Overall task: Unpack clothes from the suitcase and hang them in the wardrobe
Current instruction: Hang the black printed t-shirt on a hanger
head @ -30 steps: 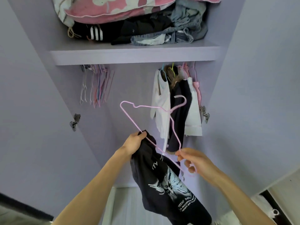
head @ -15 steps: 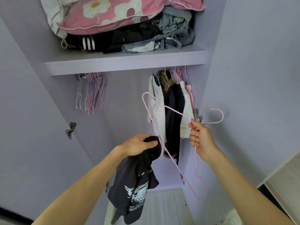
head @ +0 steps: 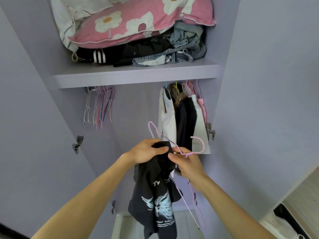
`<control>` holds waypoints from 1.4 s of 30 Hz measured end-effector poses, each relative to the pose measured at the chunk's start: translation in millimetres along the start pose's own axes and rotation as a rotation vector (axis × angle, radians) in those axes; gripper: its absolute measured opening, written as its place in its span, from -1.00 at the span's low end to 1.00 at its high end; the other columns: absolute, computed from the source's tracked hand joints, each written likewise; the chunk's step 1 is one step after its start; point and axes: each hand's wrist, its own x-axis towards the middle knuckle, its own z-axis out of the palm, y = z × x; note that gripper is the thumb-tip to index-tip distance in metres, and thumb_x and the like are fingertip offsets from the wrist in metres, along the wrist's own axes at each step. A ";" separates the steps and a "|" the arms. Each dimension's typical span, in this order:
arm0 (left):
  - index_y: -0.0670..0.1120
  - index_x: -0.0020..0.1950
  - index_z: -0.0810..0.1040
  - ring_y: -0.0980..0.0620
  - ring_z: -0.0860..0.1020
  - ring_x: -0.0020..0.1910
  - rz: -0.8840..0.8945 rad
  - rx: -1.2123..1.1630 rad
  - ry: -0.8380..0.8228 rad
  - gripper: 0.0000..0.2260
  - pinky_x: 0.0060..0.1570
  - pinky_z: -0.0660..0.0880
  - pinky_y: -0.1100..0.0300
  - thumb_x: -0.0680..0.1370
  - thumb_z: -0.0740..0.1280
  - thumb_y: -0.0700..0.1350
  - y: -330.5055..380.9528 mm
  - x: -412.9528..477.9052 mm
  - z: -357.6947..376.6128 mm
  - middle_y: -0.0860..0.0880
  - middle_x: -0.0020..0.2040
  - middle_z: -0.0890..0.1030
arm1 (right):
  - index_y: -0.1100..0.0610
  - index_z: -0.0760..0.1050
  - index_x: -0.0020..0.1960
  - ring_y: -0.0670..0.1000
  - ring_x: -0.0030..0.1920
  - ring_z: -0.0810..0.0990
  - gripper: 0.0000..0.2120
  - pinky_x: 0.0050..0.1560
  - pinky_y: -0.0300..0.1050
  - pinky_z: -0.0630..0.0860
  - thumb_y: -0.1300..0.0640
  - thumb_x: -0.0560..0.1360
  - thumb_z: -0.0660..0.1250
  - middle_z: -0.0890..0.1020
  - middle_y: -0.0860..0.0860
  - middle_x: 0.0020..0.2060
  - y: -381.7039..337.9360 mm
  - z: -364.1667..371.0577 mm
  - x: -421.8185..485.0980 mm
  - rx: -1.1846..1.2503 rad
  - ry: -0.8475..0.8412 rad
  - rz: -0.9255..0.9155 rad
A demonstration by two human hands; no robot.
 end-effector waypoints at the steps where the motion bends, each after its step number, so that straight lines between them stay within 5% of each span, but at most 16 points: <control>1: 0.04 0.12 0.61 0.14 0.61 0.10 -0.004 0.006 0.023 -0.78 0.26 0.48 0.14 0.56 0.39 0.12 0.1 -0.4 -0.3 0.11 0.07 0.67 | 0.16 0.58 -0.01 -0.25 -0.48 0.51 -0.97 -0.42 -0.42 0.37 0.24 0.56 0.37 0.54 -0.20 -0.51 -3.2 -0.6 1.7 -0.007 0.007 -0.010; 7: -0.01 0.03 0.63 0.10 0.67 -0.01 -0.130 -0.048 -0.047 -0.65 0.10 0.55 0.19 0.40 0.53 0.19 -16.3 -11.0 -9.7 0.06 -0.02 0.70 | 0.14 0.41 -0.10 -0.09 -0.54 0.13 -0.89 -0.57 -0.27 0.10 0.22 0.60 0.27 0.17 -0.02 -0.47 -26.5 -11.6 19.5 -0.024 0.093 -0.043; 11: -0.06 -0.08 0.62 0.12 0.63 -0.21 -0.108 -0.123 0.037 -0.78 -0.15 0.52 0.28 0.42 0.56 0.01 -28.9 -11.6 -11.1 0.03 -0.16 0.64 | 0.16 0.45 -0.02 -0.07 -0.55 0.11 -0.95 -0.54 -0.22 0.04 0.22 0.61 0.24 0.19 -0.02 -0.50 -40.7 -14.0 28.6 -0.008 0.132 -0.065; 14: -0.09 0.03 0.62 0.08 0.62 -0.14 -0.129 -0.033 0.036 -0.70 -0.11 0.51 0.27 0.42 0.57 0.02 -34.5 -10.2 -15.2 0.00 -0.07 0.63 | 0.16 0.43 -0.02 -0.06 -0.53 0.09 -0.95 -0.47 -0.10 -0.03 0.22 0.62 0.22 0.17 0.00 -0.47 -48.1 -15.6 32.6 -0.002 0.126 -0.084; 17: -0.04 0.07 0.60 0.02 0.60 0.02 -0.159 0.154 0.068 -0.69 -0.07 0.48 0.27 0.44 0.54 0.08 -45.8 -8.8 -17.4 -0.01 0.05 0.63 | 0.11 0.40 -0.08 -0.10 -0.57 0.09 -0.87 -0.55 -0.22 -0.02 0.26 0.62 0.20 0.17 -0.05 -0.49 -59.8 -18.4 33.4 0.093 0.175 -0.085; 22: 0.03 -0.06 0.58 0.08 0.57 -0.13 -0.242 0.258 0.095 -0.84 -0.20 0.42 0.27 0.53 0.44 0.09 -66.8 -25.9 -34.8 0.06 -0.09 0.64 | 0.05 0.37 -0.18 -0.12 -0.59 0.11 -0.76 -0.62 -0.28 0.06 0.29 0.61 0.19 0.20 -0.03 -0.45 -71.9 -35.3 36.7 0.204 0.293 -0.072; 27: -0.13 0.06 0.43 -0.09 0.60 -0.06 -0.306 0.186 0.371 -0.87 -0.24 0.39 0.18 0.64 0.23 -0.07 -74.4 -20.0 -35.1 -0.10 -0.12 0.64 | 0.05 0.36 -0.21 -0.11 -0.59 0.09 -0.78 -0.60 -0.26 0.05 0.27 0.57 0.23 0.20 -0.01 -0.43 -64.1 -36.0 38.5 0.168 0.284 -0.043; 32: -0.12 0.06 0.34 -0.09 0.48 -0.20 -0.345 -0.398 0.556 -0.97 -0.28 0.52 0.13 0.64 0.14 -0.18 -51.9 -8.2 -26.1 -0.14 -0.09 0.46 | 0.01 0.37 -0.23 0.03 -0.33 0.46 -0.52 -0.26 0.03 0.42 -0.28 0.23 0.54 0.47 0.01 -0.33 -51.6 -29.3 34.7 -0.226 0.324 -0.035; 34: -0.09 0.00 0.41 -0.11 0.45 -0.11 -0.296 -0.453 0.603 -0.96 -0.16 0.46 0.07 0.62 0.20 -0.21 -39.9 -4.3 -30.1 -0.12 -0.07 0.46 | 0.07 0.49 0.07 0.02 -0.03 0.56 -0.46 0.08 0.01 0.49 -0.19 0.26 0.59 0.57 -0.05 -0.07 -47.2 -30.1 34.9 -0.324 0.304 -0.026; 36: -0.09 0.03 0.48 -0.12 0.50 -0.03 -0.246 -0.391 0.617 -0.87 -0.03 0.47 0.05 0.57 0.26 -0.29 -30.4 -3.5 -37.7 -0.11 -0.01 0.53 | 0.11 0.47 0.24 0.01 0.16 0.53 -0.41 0.22 -0.09 0.44 -0.05 0.31 0.58 0.54 -0.08 0.19 -43.6 -38.1 36.2 -0.402 0.319 0.004; 40: -0.06 -0.12 0.49 -0.02 0.44 -0.21 -0.157 -0.114 0.454 -0.73 -0.24 0.40 0.17 0.49 0.19 -0.42 -15.0 -15.4 -53.3 -0.08 -0.14 0.52 | 0.15 0.51 -0.01 0.11 -0.09 0.58 -0.71 -0.03 -0.03 0.51 0.10 0.33 0.49 0.60 0.04 -0.16 -38.8 -51.7 33.3 -0.483 0.311 0.057; 42: -0.09 -0.11 0.50 -0.04 0.44 -0.19 -0.168 -0.087 0.336 -0.73 -0.25 0.40 0.18 0.47 0.18 -0.44 -9.4 -20.2 -61.8 -0.09 -0.12 0.52 | 0.16 0.33 -0.23 0.13 -0.32 0.43 -0.75 -0.27 -0.06 0.37 0.20 0.30 0.43 0.44 0.10 -0.38 -33.5 -55.6 33.1 -0.471 0.285 0.051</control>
